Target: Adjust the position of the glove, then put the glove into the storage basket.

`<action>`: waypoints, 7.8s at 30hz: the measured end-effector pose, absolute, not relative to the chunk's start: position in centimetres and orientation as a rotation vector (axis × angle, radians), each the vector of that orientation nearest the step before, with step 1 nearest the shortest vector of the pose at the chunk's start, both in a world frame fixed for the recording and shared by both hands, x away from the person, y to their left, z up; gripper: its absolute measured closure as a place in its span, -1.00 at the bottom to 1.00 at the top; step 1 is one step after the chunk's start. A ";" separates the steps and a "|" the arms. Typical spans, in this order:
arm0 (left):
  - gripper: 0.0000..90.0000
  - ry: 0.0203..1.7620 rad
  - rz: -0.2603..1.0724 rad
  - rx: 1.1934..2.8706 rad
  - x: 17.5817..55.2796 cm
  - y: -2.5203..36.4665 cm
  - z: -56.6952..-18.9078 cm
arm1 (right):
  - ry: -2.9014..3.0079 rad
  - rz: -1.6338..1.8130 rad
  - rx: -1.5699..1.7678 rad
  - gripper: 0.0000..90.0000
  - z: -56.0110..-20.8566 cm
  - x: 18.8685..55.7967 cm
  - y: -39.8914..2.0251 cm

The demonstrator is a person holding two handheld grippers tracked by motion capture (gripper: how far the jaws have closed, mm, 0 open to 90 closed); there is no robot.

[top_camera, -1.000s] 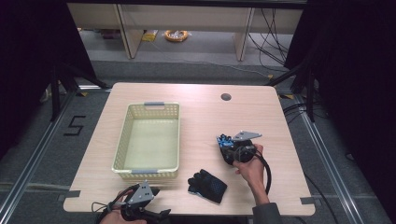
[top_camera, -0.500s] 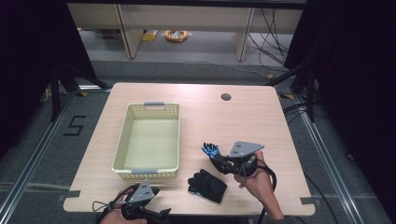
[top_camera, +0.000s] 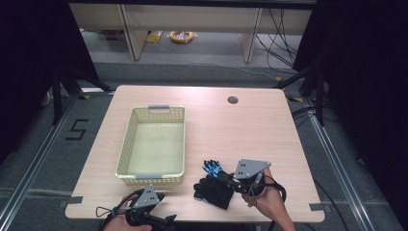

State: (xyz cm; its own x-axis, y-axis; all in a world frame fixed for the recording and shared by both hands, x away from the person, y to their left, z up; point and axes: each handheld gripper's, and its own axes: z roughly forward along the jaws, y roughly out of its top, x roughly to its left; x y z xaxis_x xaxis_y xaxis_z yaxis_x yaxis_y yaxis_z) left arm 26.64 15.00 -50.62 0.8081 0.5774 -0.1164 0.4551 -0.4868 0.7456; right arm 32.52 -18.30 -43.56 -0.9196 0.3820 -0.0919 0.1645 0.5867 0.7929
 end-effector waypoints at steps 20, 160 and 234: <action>-0.52 0.728 0.193 2.193 26.7 15.1 -50.6 | 2.689 1.190 0.296 0.96 -46.1 31.2 -17.6; 0.83 0.411 0.260 2.308 27.5 7.3 -48.2 | 2.683 1.171 0.978 0.83 -46.3 32.4 -17.1; 0.82 0.716 0.378 2.218 31.9 21.9 -40.3 | 2.830 1.196 0.616 0.83 -38.0 41.7 -1.0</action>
State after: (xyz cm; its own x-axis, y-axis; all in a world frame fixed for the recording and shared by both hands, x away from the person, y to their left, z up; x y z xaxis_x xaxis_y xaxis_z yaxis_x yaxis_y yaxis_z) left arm 31.87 21.94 -40.34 0.7988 0.6000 0.0440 0.3745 -0.5532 0.7442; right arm 41.70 -0.99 -38.01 -0.9226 0.3585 0.1425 0.3520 0.6312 0.6911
